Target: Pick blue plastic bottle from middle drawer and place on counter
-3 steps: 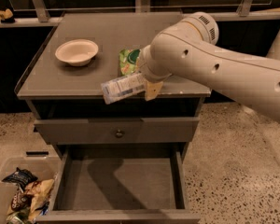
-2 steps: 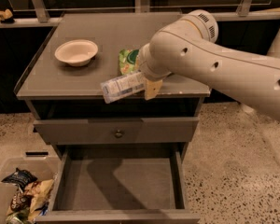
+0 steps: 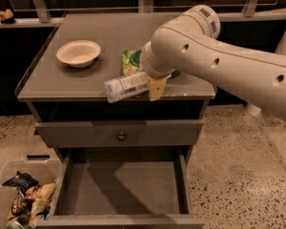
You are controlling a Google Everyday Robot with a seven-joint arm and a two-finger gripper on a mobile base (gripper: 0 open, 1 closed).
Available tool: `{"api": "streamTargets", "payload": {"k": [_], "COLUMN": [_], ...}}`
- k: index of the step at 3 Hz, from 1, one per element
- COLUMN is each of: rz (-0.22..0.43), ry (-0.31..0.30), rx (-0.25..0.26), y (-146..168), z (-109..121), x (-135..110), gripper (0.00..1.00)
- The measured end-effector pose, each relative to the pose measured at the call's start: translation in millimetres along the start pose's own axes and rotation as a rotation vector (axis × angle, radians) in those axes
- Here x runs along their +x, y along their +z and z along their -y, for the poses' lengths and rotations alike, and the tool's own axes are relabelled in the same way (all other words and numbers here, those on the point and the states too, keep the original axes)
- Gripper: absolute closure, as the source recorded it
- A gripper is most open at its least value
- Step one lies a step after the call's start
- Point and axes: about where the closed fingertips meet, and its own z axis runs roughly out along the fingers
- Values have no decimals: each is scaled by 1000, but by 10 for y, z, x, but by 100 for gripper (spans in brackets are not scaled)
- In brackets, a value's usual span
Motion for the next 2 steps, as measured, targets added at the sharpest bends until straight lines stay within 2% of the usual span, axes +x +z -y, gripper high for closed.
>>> {"api": "streamTargets", "payload": {"k": [2], "rz": [0], "ry": [0], "rx": [0], "y": [-20], "z": [-20], "x": [-22], "gripper": [100]}}
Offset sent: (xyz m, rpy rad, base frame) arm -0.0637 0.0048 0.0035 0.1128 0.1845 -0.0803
